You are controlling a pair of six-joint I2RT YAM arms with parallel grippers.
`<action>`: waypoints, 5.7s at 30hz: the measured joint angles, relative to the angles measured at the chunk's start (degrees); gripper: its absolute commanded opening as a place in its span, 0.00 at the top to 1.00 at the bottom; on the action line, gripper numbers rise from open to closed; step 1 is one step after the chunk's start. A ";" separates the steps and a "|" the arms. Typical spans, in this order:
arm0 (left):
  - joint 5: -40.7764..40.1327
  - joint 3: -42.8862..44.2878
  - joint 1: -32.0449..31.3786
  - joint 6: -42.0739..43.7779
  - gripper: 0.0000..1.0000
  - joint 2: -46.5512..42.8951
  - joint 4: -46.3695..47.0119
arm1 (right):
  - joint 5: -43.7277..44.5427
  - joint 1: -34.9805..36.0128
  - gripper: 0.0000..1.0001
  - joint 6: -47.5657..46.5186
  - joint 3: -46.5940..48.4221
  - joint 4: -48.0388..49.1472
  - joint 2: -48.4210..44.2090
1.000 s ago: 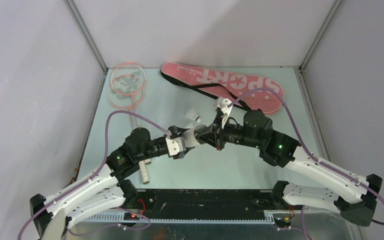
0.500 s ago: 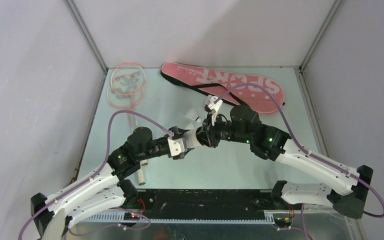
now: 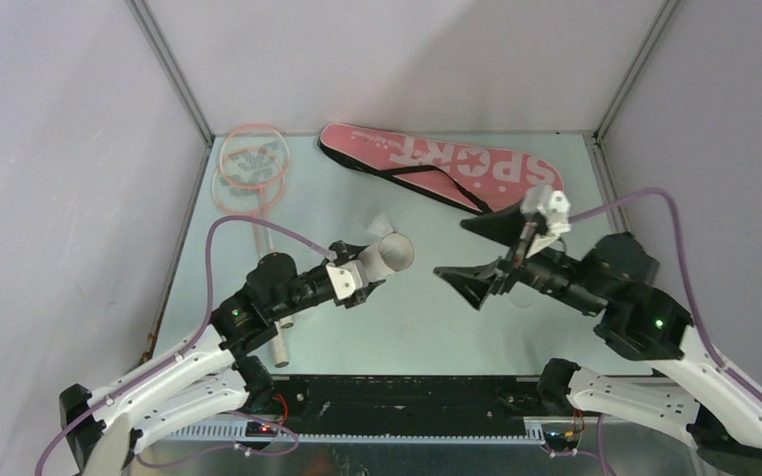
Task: Pack up the badminton gear
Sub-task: Place the shuttlecock at the shuttle tube, then pick up the shuttlecock at the center of the board, then place the shuttlecock at the shuttle tube.
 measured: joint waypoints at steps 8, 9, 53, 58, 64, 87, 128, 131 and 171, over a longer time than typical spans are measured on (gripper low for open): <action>-9.16 -2.25 0.00 -5.25 0.68 -4.94 5.55 | 25.35 -1.64 0.01 9.81 0.39 -2.12 -2.60; -10.23 -2.64 0.00 -5.92 0.68 -5.70 6.36 | 28.98 -2.23 0.01 12.11 0.42 -3.41 -1.46; -15.30 -4.72 0.00 -8.98 0.69 -12.17 4.33 | 36.44 -3.69 0.65 29.22 45.11 -25.83 86.27; -15.30 -4.72 0.00 -8.98 0.69 -11.93 4.31 | 36.57 -3.67 0.91 29.11 41.31 -24.87 86.16; -15.30 -4.72 0.00 -8.98 0.69 -11.82 4.35 | 37.83 -3.39 1.00 28.59 37.31 -24.24 82.71; -8.07 -4.72 0.00 -8.94 0.69 -8.79 7.08 | 22.34 -5.31 1.00 18.64 1.29 24.55 9.31; -4.52 -4.28 0.07 -10.40 0.69 -8.63 11.32 | 0.02 -0.61 0.79 21.42 -0.50 32.61 20.39; -4.46 -4.28 0.07 -10.40 0.69 -8.81 11.26 | 0.37 -0.39 0.58 19.98 -0.50 31.23 20.52; -1.70 -4.28 0.46 -2.43 0.68 -9.11 1.42 | 13.44 1.51 0.01 8.44 16.20 -10.80 31.26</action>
